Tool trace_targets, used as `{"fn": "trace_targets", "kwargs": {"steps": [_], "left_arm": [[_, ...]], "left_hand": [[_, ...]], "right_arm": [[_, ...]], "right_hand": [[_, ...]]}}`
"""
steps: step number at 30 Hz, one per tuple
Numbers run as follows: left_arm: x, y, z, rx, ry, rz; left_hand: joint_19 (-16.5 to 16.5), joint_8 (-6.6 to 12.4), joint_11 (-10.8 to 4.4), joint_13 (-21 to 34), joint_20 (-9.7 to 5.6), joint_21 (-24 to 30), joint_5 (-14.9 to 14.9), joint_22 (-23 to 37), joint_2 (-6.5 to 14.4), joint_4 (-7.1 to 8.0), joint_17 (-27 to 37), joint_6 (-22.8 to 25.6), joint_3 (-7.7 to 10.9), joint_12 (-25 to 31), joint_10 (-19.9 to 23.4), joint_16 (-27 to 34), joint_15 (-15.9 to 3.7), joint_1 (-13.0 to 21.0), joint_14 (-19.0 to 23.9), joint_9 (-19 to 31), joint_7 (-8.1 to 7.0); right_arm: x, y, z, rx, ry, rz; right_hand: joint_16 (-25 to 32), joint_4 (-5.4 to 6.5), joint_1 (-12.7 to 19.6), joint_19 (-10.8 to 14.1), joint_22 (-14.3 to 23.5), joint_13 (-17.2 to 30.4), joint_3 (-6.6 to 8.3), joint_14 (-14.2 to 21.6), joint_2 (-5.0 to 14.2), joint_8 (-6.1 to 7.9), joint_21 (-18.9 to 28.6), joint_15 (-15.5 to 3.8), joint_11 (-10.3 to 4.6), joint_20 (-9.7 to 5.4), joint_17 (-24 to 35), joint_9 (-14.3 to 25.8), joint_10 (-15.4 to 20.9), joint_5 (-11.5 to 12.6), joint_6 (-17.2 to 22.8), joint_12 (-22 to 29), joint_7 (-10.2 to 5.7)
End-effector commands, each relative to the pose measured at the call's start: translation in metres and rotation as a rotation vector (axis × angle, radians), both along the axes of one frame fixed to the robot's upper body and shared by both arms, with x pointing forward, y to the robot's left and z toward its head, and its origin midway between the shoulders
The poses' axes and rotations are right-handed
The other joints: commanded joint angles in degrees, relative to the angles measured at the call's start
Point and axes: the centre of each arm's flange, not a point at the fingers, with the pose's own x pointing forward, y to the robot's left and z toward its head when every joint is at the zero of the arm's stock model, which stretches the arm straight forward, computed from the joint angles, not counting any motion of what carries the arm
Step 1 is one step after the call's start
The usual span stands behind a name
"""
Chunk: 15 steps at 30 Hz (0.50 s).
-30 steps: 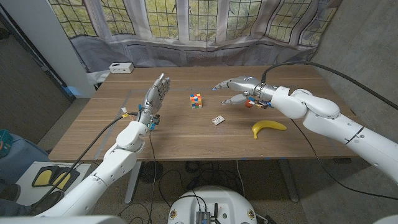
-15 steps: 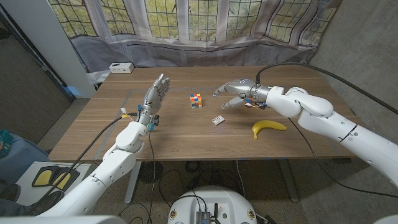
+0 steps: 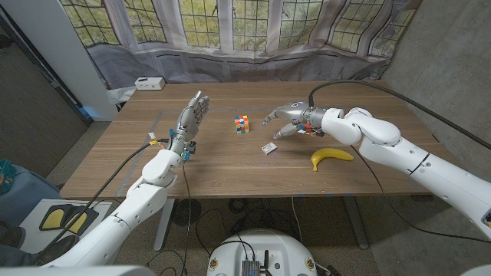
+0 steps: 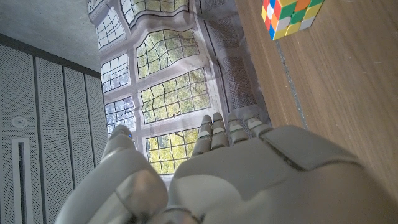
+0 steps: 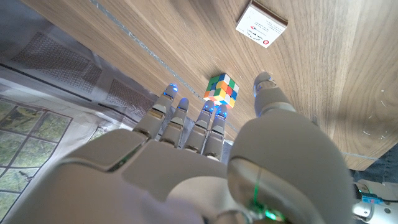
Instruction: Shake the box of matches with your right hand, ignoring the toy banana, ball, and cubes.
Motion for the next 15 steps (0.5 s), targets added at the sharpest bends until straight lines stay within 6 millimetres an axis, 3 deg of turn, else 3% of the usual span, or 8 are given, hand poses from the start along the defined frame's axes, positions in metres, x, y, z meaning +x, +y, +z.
{"fn": "trace_targets", "kwargs": {"steps": [1, 15], "left_arm": [[0.0047, -0.0032, 0.0011, 0.011, 0.006, -0.011], [0.0042, -0.0025, -0.0021, 0.0, 0.007, -0.015]], "left_hand": [[-0.3, 0.33, 0.35, 0.2, 0.12, 0.2, -0.1, 0.3, -0.3, 0.07, 0.2, 0.5, 0.3, 0.4, 0.5, 0.4, 0.04, 0.5, 0.4, 0.2, 0.11], [-0.3, 0.35, 0.36, 0.2, 0.12, 0.3, -0.1, 0.3, -0.3, 0.12, 0.2, 0.8, 0.25, 0.4, 0.8, 0.4, 0.2, 0.5, 0.5, 0.2, 0.26]], "right_arm": [[0.0115, 0.002, -0.0112, -0.054, 0.021, -0.068], [0.0172, 0.0108, -0.0209, -0.096, 0.032, -0.082]], "right_hand": [[-0.4, 0.09, 0.2, 0.2, 0.2, 0.0, -0.39, -0.1, -0.55, -0.47, 0.3, 0.18, -0.3, 0.63, 0.0, 0.2, -0.3, 0.0, -0.7, -0.3, 0.17], [-0.2, 0.27, -0.2, 0.9, 0.3, 0.0, -0.87, 0.5, -0.89, -0.47, 0.5, 0.48, -0.85, 0.99, -0.1, 0.2, -0.1, 0.0, -0.5, -0.3, -0.29]]}}
